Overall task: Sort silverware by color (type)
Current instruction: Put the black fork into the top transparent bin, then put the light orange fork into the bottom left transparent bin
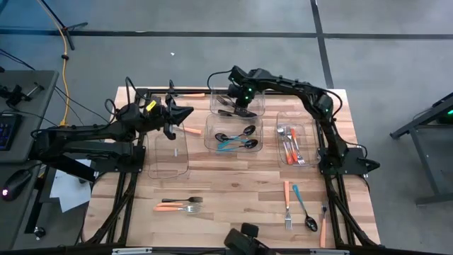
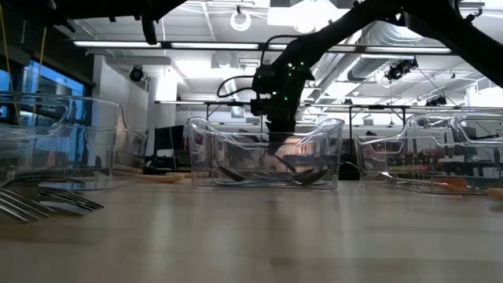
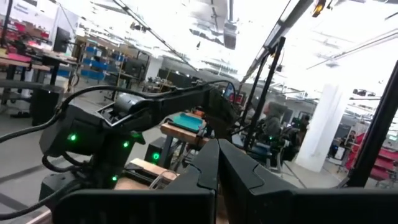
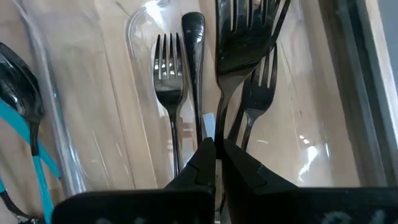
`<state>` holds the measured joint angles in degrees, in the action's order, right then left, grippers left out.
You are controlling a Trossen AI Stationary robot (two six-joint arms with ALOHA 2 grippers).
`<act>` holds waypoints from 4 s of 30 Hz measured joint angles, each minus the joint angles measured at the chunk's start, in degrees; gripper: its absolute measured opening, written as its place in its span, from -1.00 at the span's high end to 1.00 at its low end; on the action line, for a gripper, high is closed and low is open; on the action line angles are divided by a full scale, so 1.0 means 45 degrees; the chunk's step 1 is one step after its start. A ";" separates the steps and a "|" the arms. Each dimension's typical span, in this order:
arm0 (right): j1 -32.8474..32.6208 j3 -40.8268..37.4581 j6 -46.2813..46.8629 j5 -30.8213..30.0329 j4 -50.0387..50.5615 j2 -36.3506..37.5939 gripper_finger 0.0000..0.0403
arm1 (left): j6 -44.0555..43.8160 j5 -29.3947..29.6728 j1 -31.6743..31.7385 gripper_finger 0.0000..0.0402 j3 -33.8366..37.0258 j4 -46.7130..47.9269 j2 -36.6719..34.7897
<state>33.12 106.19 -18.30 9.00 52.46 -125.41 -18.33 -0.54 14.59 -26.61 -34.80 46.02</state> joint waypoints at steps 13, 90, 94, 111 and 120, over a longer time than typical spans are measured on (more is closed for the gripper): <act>0.0000 0.0019 0.0258 -0.0005 0.0123 -0.0207 0.93 | 0.0549 0.0000 0.0005 1.00 0.0004 0.0032 0.0010; -0.5207 -1.6388 0.6819 0.0105 -1.5920 1.6452 0.16 | 0.0767 0.0597 -0.0005 1.00 0.0000 0.0149 0.0010; -0.5207 -1.6383 0.6958 0.0109 -1.5919 1.6452 0.16 | 0.0767 0.0597 -0.0005 1.00 0.0003 0.0149 0.0010; -0.8570 -1.5685 1.7291 0.1791 -1.2775 1.6443 0.30 | 0.0429 0.0597 0.0000 1.00 0.0001 0.0154 0.0010; -1.3244 -1.3875 2.3636 -0.0863 -0.4911 1.5639 0.34 | 0.0095 0.0593 0.0000 1.00 0.0005 0.0163 0.0010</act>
<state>-26.47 43.75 88.06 5.12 30.36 -55.04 -17.90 2.13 14.59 -26.59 -34.06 46.06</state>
